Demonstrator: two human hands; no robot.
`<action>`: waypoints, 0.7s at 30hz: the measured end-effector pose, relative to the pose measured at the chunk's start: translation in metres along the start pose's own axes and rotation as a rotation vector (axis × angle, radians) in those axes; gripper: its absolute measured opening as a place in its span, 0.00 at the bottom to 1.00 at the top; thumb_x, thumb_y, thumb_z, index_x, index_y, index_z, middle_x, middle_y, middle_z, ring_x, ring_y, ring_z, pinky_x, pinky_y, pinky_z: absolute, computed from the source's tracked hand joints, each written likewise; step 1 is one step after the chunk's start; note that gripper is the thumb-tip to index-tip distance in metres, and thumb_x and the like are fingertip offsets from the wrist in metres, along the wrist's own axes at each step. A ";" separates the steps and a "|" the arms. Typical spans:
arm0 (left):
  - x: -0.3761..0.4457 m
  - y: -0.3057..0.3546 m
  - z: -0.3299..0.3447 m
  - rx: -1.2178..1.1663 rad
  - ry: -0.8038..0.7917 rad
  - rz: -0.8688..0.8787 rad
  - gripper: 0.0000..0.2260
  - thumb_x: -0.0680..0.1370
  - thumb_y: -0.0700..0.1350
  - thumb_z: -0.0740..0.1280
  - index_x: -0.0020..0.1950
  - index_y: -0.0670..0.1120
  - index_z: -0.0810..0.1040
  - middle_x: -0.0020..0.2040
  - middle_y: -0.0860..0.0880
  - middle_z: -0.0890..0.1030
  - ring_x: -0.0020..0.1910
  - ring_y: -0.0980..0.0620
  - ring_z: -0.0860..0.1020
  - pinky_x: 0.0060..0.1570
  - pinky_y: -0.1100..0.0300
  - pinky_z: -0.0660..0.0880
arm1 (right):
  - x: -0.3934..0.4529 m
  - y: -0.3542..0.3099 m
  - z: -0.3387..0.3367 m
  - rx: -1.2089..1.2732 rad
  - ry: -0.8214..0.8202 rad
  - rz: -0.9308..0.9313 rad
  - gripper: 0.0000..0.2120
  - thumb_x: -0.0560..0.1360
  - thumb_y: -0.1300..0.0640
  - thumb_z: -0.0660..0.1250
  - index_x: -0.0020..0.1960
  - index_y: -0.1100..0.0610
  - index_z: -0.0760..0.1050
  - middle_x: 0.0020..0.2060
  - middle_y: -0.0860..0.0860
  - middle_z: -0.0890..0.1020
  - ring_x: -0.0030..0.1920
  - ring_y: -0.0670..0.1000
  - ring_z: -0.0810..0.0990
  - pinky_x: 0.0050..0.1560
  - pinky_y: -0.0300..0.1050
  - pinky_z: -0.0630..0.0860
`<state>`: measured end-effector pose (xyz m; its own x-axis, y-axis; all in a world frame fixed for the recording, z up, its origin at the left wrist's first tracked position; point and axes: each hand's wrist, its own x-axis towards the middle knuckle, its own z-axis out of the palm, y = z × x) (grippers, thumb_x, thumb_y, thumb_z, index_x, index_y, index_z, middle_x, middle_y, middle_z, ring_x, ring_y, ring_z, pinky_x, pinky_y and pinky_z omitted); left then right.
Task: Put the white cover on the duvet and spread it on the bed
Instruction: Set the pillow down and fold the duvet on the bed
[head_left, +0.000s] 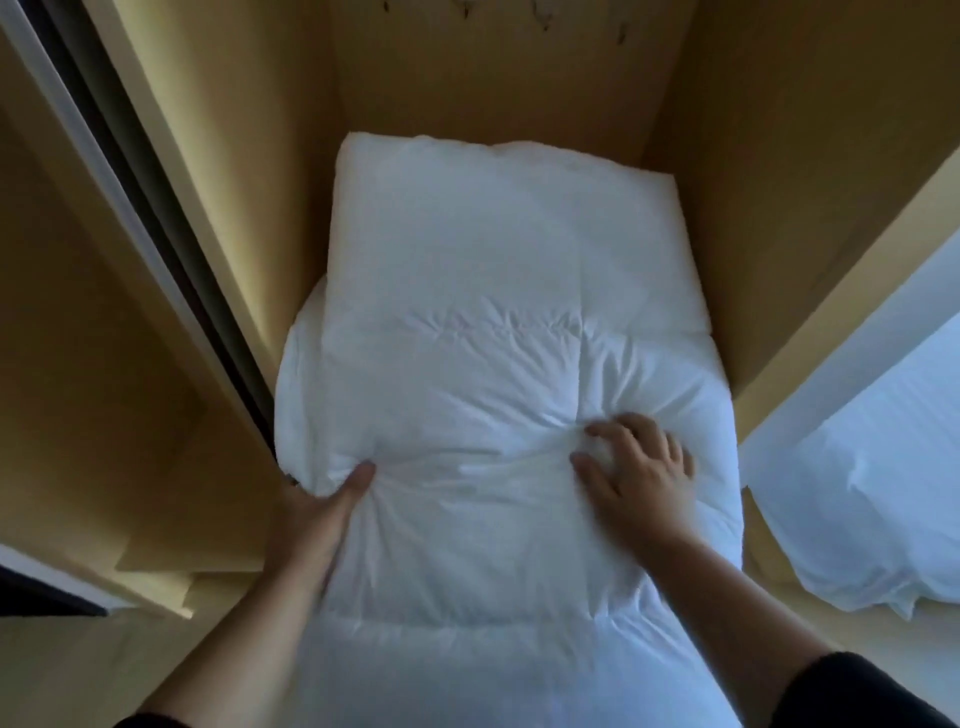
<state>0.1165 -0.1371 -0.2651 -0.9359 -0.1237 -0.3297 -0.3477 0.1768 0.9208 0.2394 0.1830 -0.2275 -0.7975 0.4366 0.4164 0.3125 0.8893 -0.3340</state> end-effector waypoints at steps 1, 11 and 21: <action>0.009 0.000 -0.002 -0.072 -0.012 -0.068 0.44 0.50 0.73 0.79 0.60 0.52 0.77 0.56 0.52 0.81 0.54 0.47 0.81 0.60 0.47 0.76 | 0.006 0.010 -0.008 0.038 0.041 0.128 0.20 0.73 0.35 0.65 0.60 0.44 0.77 0.60 0.48 0.76 0.60 0.56 0.73 0.65 0.54 0.64; 0.045 0.009 -0.005 -0.193 -0.283 -0.178 0.28 0.75 0.57 0.69 0.72 0.49 0.71 0.57 0.50 0.79 0.58 0.49 0.76 0.58 0.51 0.70 | 0.007 0.083 -0.013 0.585 -0.148 0.811 0.29 0.72 0.32 0.68 0.60 0.54 0.73 0.51 0.49 0.82 0.50 0.51 0.80 0.51 0.53 0.75; 0.041 0.008 -0.007 -0.041 -0.236 -0.031 0.21 0.73 0.63 0.72 0.60 0.53 0.75 0.55 0.51 0.79 0.53 0.50 0.77 0.58 0.55 0.70 | 0.021 0.076 0.000 0.680 -0.171 0.840 0.26 0.66 0.34 0.74 0.53 0.53 0.78 0.48 0.50 0.86 0.49 0.53 0.84 0.57 0.55 0.79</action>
<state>0.0756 -0.1480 -0.2692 -0.9134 0.1041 -0.3935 -0.3789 0.1359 0.9154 0.2460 0.2595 -0.2444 -0.5404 0.7975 -0.2681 0.4819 0.0322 -0.8756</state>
